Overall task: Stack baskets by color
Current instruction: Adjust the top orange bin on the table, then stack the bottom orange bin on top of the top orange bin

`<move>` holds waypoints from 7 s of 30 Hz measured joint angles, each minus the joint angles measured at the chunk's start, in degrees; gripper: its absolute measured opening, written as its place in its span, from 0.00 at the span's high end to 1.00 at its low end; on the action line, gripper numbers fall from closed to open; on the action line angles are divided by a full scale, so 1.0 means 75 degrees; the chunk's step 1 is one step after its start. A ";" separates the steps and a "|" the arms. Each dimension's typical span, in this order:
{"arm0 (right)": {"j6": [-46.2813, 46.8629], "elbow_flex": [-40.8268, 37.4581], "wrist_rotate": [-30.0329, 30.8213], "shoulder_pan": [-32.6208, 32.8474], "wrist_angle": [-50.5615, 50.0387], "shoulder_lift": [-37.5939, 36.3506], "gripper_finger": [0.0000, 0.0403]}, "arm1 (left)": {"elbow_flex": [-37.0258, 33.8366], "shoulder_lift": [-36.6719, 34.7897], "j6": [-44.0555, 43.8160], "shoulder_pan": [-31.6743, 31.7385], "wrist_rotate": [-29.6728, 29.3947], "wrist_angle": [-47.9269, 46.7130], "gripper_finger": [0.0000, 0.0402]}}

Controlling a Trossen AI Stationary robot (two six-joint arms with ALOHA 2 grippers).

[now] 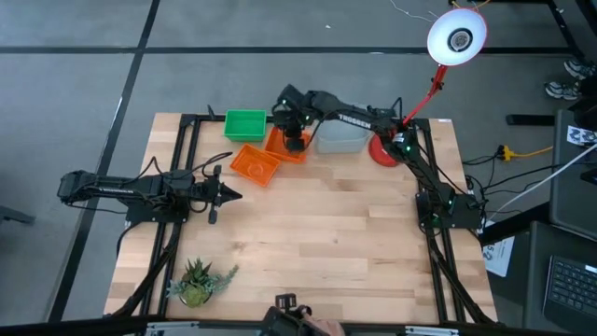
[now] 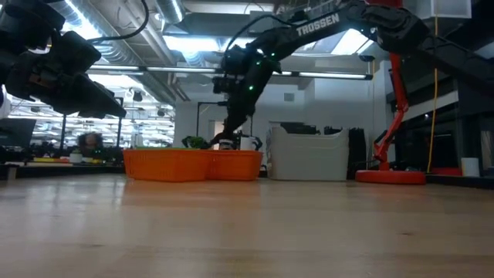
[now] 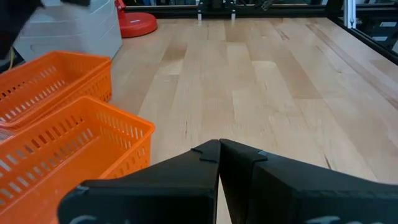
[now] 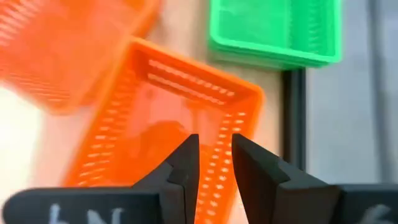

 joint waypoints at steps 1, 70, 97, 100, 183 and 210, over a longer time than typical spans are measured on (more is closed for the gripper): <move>0.0005 0.0064 -0.0342 -0.0053 -0.0126 -0.0012 0.77 | 0.0000 0.0000 0.0001 -0.0002 0.0000 -0.0002 1.00; -0.0344 0.0697 -0.1217 0.0093 -0.1853 0.0933 0.77 | 0.0001 -0.0001 0.0002 0.0000 0.0000 -0.0002 1.00; 0.0873 0.0694 -0.0884 -0.0082 -0.0361 0.1019 0.77 | 0.0000 0.0000 0.0002 -0.0003 0.0000 -0.0002 1.00; 0.0868 0.0694 -0.0888 -0.0077 -0.0406 0.1034 0.77 | 0.0000 0.0000 0.0000 -0.0003 0.0000 -0.0002 1.00; 0.4368 0.0604 0.0769 0.1292 0.1320 0.1455 0.86 | 0.0000 -0.0002 0.0000 0.0000 0.0000 -0.0002 1.00; -0.1282 0.0616 0.0620 -0.0464 0.0200 -0.0827 1.00 | 0.0000 -0.0002 0.0001 -0.0003 -0.0003 -0.0002 1.00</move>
